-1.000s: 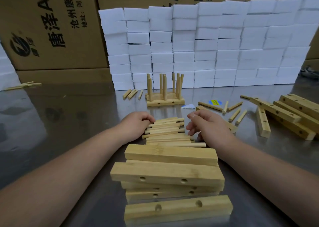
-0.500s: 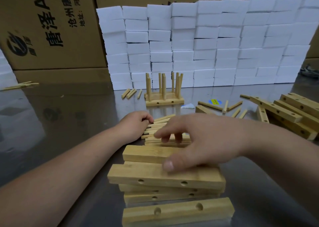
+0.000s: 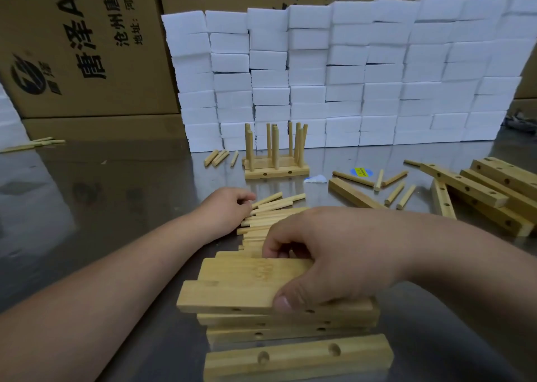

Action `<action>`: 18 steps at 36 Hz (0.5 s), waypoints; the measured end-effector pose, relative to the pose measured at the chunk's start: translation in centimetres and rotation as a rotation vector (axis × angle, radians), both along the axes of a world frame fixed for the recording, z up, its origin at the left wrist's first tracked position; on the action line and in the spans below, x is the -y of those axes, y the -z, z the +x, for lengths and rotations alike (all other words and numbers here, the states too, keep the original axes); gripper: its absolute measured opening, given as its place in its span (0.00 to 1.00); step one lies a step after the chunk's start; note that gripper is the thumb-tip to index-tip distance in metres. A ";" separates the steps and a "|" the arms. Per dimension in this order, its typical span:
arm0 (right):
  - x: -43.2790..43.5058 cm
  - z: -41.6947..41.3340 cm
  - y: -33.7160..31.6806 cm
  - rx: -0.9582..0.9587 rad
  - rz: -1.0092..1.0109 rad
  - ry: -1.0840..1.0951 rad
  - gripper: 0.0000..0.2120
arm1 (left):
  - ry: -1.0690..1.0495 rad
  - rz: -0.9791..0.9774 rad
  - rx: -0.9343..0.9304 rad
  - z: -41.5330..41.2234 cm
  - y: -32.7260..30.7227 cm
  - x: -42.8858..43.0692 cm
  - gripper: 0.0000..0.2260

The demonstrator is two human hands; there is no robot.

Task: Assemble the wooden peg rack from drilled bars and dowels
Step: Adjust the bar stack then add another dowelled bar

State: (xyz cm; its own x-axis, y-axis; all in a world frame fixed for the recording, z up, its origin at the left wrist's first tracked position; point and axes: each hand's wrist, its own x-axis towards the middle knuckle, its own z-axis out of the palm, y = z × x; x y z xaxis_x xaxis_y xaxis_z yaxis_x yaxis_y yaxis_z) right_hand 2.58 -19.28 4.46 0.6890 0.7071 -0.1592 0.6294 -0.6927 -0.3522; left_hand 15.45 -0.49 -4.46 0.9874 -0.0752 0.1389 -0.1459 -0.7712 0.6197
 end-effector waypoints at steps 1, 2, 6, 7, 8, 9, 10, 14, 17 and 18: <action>0.0 -0.1 0.0 -0.006 0.003 -0.005 0.14 | 0.004 0.017 -0.007 0.0 0.0 0.0 0.13; 0.0 -0.2 -0.1 -0.011 0.004 -0.010 0.13 | 0.007 0.030 -0.011 0.1 -0.1 0.0 0.13; -0.1 -0.2 0.0 -0.048 0.039 -0.018 0.14 | 0.014 0.030 -0.021 0.1 -0.1 0.0 0.12; -0.1 -0.2 0.0 -0.065 0.050 -0.016 0.14 | 0.016 0.020 -0.024 0.1 -0.1 0.0 0.11; -0.1 -0.1 0.0 -0.076 0.059 -0.014 0.14 | 0.016 0.007 -0.022 0.1 -0.1 0.0 0.10; -0.1 -0.1 0.1 -0.077 0.065 -0.013 0.15 | 0.015 -0.005 -0.018 0.1 -0.1 0.0 0.10; -0.1 0.0 0.1 -0.068 0.074 -0.014 0.15 | 0.013 -0.013 -0.010 0.1 -0.1 0.0 0.10; 0.2 0.5 0.2 -0.010 0.122 0.003 0.13 | 0.013 -0.030 -0.001 -0.1 -0.2 -0.1 0.06; 0.2 0.7 0.3 0.027 0.145 -0.001 0.10 | 0.019 -0.061 0.004 -0.2 -0.3 0.0 0.08; 0.2 0.8 0.3 0.047 0.167 0.000 0.08 | 0.017 -0.072 -0.002 -0.2 -0.4 0.0 0.09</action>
